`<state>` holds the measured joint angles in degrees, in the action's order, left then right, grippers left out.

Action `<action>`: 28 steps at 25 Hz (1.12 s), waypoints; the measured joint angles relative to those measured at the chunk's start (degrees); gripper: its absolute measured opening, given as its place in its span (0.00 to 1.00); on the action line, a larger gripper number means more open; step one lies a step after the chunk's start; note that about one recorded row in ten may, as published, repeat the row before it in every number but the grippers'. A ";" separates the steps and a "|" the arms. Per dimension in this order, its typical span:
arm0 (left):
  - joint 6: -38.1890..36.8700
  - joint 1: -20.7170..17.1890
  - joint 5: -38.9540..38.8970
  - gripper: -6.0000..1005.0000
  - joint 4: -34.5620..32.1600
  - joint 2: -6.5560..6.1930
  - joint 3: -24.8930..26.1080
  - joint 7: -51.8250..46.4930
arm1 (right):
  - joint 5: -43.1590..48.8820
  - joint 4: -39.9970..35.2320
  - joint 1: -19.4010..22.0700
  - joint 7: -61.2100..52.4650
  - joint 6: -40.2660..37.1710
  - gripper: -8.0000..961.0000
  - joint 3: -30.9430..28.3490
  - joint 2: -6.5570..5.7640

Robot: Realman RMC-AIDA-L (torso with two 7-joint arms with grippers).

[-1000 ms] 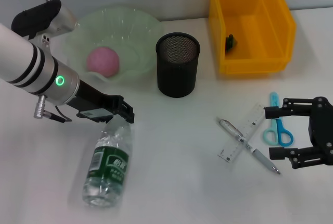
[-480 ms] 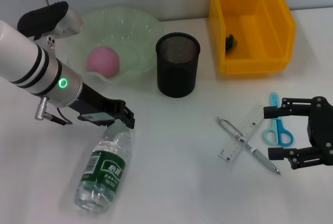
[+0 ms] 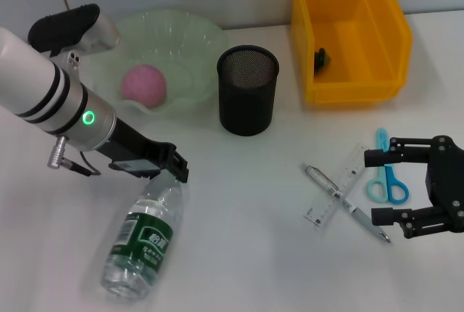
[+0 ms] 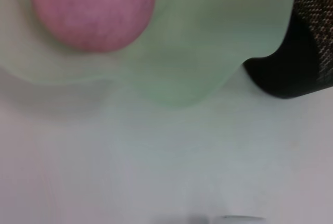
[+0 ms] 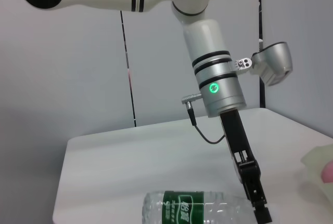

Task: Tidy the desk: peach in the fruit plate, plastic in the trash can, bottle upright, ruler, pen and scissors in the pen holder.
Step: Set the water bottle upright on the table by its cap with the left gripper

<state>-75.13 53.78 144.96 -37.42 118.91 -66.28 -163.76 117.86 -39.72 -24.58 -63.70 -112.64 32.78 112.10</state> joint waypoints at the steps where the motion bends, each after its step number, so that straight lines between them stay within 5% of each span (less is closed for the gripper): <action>1: -0.20 -0.13 -0.40 0.44 -0.52 0.00 0.00 0.11 | 0.00 0.00 0.00 0.00 0.00 0.84 0.00 0.00; 28: -6.08 -12.10 -10.57 0.44 -26.06 -0.18 -4.04 0.02 | -0.09 0.02 -0.33 -0.60 1.08 0.84 -1.92 0.64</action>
<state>-81.21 41.69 134.39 -63.48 118.74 -70.32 -163.74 117.77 -39.70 -24.91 -64.31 -111.56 30.86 112.74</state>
